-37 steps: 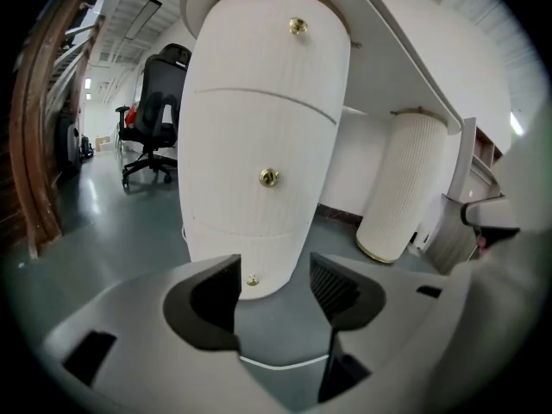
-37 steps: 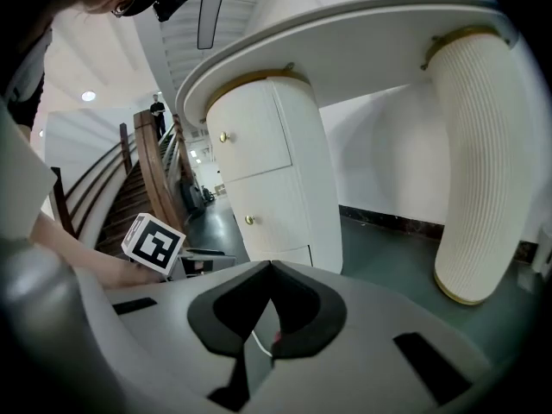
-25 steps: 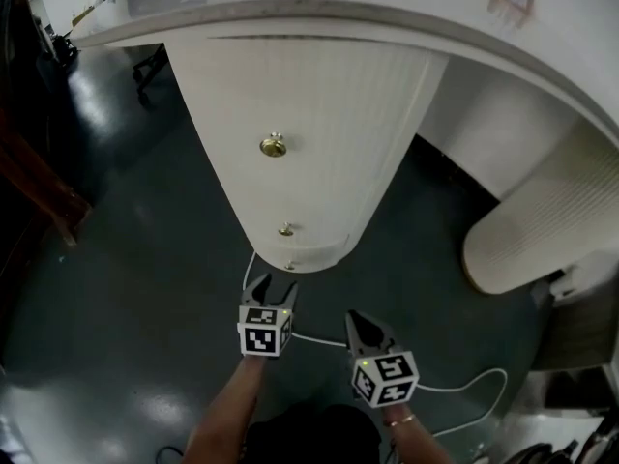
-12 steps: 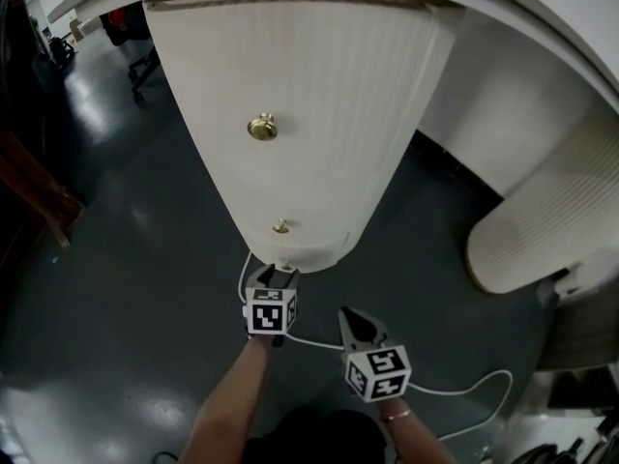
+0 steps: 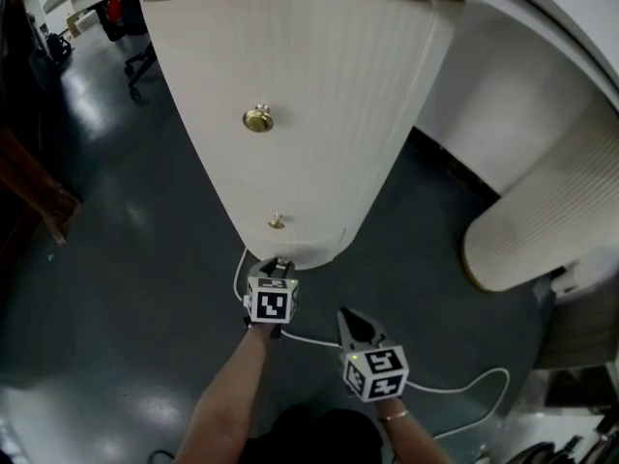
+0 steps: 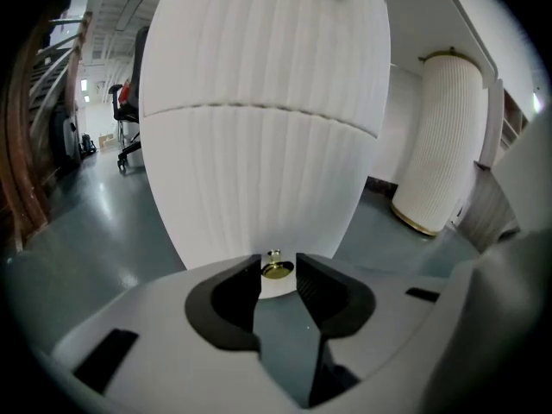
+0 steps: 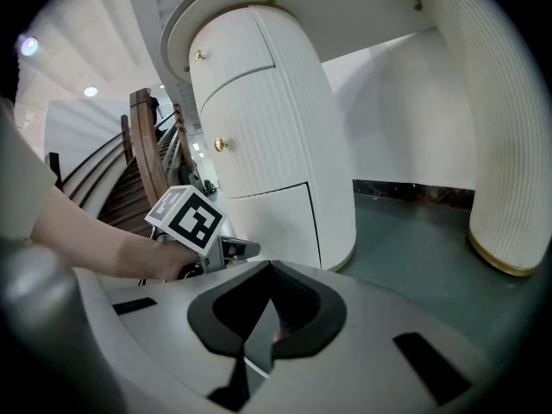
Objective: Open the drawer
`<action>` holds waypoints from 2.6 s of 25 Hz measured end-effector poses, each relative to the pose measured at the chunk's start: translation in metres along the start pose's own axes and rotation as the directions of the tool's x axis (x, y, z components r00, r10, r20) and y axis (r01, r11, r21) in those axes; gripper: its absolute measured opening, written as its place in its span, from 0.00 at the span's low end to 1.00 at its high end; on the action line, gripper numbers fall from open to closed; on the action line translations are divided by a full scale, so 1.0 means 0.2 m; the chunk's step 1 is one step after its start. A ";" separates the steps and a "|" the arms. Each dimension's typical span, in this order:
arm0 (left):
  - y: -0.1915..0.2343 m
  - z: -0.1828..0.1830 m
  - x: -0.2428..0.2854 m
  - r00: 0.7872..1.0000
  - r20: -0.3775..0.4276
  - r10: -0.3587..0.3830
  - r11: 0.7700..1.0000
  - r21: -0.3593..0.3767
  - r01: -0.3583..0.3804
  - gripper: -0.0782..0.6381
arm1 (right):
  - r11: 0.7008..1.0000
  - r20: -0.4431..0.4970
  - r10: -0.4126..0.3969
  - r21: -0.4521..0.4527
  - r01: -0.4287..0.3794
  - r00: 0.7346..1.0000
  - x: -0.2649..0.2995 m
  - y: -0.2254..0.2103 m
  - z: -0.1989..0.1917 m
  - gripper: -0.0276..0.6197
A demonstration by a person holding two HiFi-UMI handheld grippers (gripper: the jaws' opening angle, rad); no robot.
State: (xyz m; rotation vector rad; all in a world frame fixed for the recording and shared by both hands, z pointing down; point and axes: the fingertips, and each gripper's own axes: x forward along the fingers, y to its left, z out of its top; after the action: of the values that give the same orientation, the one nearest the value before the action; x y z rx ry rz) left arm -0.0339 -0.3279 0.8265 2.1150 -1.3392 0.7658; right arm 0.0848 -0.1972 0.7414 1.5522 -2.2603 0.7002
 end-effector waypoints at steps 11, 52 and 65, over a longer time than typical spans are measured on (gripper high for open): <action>-0.02 -0.10 -0.03 0.999 -0.035 -0.007 1.000 0.020 0.008 0.25 | 1.000 -0.009 -0.002 -0.022 0.001 1.000 -0.03 0.01 0.00 0.05; -0.19 -0.74 -0.60 0.992 -0.126 -0.013 1.000 0.003 0.014 0.25 | 0.997 0.044 -0.021 -0.074 0.024 0.999 -0.41 0.13 -0.03 0.05; -0.21 -0.80 -0.66 0.991 -0.133 0.000 1.000 0.002 0.000 0.25 | 0.997 0.035 -0.022 -0.076 0.024 0.999 -0.43 0.13 -0.07 0.05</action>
State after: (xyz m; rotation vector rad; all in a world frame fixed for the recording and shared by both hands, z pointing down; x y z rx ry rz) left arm -0.0719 -0.1204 0.8426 2.0271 -1.2680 0.8920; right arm 0.0921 -0.1147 0.7024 1.5629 -2.2622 0.5781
